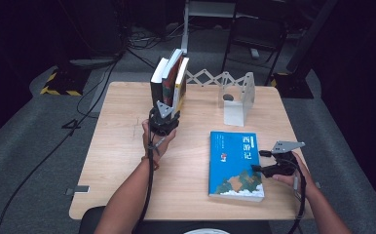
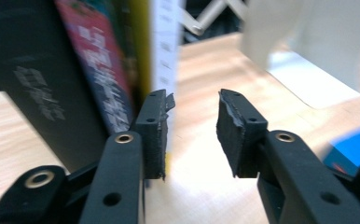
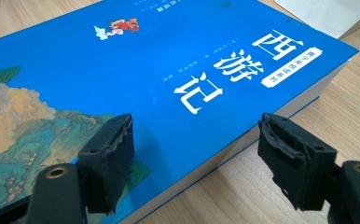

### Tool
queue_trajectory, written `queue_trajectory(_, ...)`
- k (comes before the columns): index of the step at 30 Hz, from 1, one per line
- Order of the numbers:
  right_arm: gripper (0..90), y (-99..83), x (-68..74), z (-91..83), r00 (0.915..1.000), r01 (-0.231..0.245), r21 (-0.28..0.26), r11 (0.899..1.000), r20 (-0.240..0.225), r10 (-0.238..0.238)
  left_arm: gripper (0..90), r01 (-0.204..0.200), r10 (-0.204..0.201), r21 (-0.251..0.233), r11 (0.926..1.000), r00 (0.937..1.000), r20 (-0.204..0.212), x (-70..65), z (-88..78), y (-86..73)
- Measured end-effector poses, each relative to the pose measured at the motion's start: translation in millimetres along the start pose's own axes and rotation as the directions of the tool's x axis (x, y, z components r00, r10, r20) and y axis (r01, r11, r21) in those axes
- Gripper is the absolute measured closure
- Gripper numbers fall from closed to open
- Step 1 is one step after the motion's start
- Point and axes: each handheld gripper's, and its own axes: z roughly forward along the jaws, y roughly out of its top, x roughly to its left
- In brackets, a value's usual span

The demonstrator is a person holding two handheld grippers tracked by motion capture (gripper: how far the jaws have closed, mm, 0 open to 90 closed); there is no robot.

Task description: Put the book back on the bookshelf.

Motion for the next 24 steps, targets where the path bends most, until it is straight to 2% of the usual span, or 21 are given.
queue_trajectory(1, 27.6, 0.1, -0.1, -0.4, 1.0000, -0.002, 0.002, 1.000, 0.004, 0.002, 57.9, -0.028, 0.027, 0.022, 0.9994, 0.9985, 0.048, -2.3, -2.6, -3.2)
queue_trajectory(2, 27.7, 0.2, -0.2, -0.8, 1.0000, -0.003, 0.004, 1.000, 0.005, 0.003, 56.6, -0.050, 0.048, 0.030, 0.9983, 0.9964, 0.069, -4.4, -4.5, -5.6)
queue_trajectory(3, 27.7, 0.2, -0.2, -0.8, 1.0000, -0.003, 0.004, 1.000, 0.005, 0.003, 54.8, -0.050, 0.048, 0.030, 0.9983, 0.9964, 0.069, -4.4, -4.5, -5.6)
queue_trajectory(4, 28.1, 0.2, -0.2, -1.6, 1.0000, -0.002, 0.005, 1.000, 0.008, 0.002, 54.8, -0.075, 0.072, 0.041, 0.9964, 0.9946, 0.075, -8.0, -6.3, -8.3)
queue_trajectory(5, 28.2, -0.1, -0.3, -3.4, 0.9999, 0.004, 0.008, 1.000, 0.015, -0.004, 50.7, -0.132, 0.121, 0.068, 0.9889, 0.9820, 0.145, -13.3, -10.0, -14.0)
queue_trajectory(6, 28.2, -0.1, -0.3, -3.4, 0.9999, 0.004, 0.008, 1.000, 0.015, -0.004, 49.0, -0.132, 0.121, 0.068, 0.9889, 0.9820, 0.145, -13.3, -10.0, -14.0)
queue_trajectory(7, 28.2, -0.3, -0.3, -4.0, 0.9998, 0.005, 0.007, 1.000, 0.017, -0.005, 49.0, -0.180, 0.163, 0.092, 0.9793, 0.9718, 0.171, -18.8, -12.0, -18.2)
queue_trajectory(8, 28.1, -1.0, -0.9, -5.5, 0.9998, 0.004, 0.011, 1.000, 0.021, -0.005, 45.3, -0.233, 0.199, 0.130, 0.9638, 0.9525, 0.231, -25.8, -14.9, -25.2)
queue_trajectory(9, 28.1, -1.3, -1.4, -6.0, 0.9997, 0.005, 0.010, 1.000, 0.024, -0.005, 42.5, -0.251, 0.212, 0.141, 0.9577, 0.9470, 0.241, -28.9, -16.6, -28.8)
queue_trajectory(10, 28.1, -1.3, -1.4, -6.0, 0.9997, 0.005, 0.010, 1.000, 0.024, -0.005, 40.8, -0.251, 0.212, 0.141, 0.9577, 0.9470, 0.241, -28.9, -16.6, -28.8)
queue_trajectory(12, 28.0, -1.6, -2.1, -7.1, 0.9995, -0.002, 0.016, 1.000, 0.031, 0.001, 38.9, -0.302, 0.244, 0.157, 0.9403, 0.9204, 0.305, -37.3, -23.2, -40.3)
queue_trajectory(13, 27.9, -1.4, -2.3, -7.8, 0.9994, -0.001, 0.018, 1.000, 0.035, 0.001, 37.7, -0.316, 0.252, 0.159, 0.9354, 0.9111, 0.326, -40.3, -25.9, -44.5)
queue_trajectory(15, 27.8, -2.2, -2.4, -9.7, 0.9992, 0.000, 0.023, 1.000, 0.041, -0.001, 33.6, -0.345, 0.259, 0.179, 0.9211, 0.8882, 0.379, -44.8, -29.1, -51.0)
queue_trajectory(16, 27.7, -3.8, -2.4, -11.1, 0.9990, -0.003, 0.024, 1.000, 0.045, 0.002, 32.0, -0.356, 0.259, 0.193, 0.9143, 0.8803, 0.398, -46.2, -30.8, -54.3)
queue_trajectory(17, 27.7, -5.8, -2.4, -12.8, 0.9991, -0.004, 0.021, 1.000, 0.041, 0.003, 30.5, -0.369, 0.261, 0.201, 0.9073, 0.8696, 0.419, -47.4, -32.0, -57.3)
queue_trajectory(19, 27.7, -9.8, -3.2, -18.2, 0.9986, -0.009, 0.022, 1.000, 0.051, 0.008, 26.3, -0.389, 0.257, 0.227, 0.8927, 0.8535, 0.453, -49.6, -36.0, -65.6)
queue_trajectory(20, 27.9, -12.8, -4.2, -21.7, 0.9984, -0.014, 0.020, 1.000, 0.055, 0.013, 24.2, -0.388, 0.249, 0.229, 0.8929, 0.8494, 0.465, -49.5, -37.5, -68.9)
queue_trajectory(22, 27.9, -17.8, -5.7, -25.3, 0.9978, -0.017, 0.036, 0.999, 0.065, 0.014, 22.3, -0.398, 0.245, 0.241, 0.8853, 0.8391, 0.486, -49.1, -39.7, -74.6)
queue_trajectory(23, 28.1, -20.4, -6.5, -26.2, 0.9981, -0.013, 0.041, 0.999, 0.061, 0.011, 21.6, -0.398, 0.242, 0.243, 0.8848, 0.8370, 0.491, -48.8, -40.4, -77.4)
queue_trajectory(24, 28.6, -22.7, -6.8, -26.4, 0.9982, -0.010, 0.045, 0.999, 0.060, 0.007, 21.5, -0.397, 0.227, 0.254, 0.8820, 0.8301, 0.509, -47.9, -40.6, -79.5)
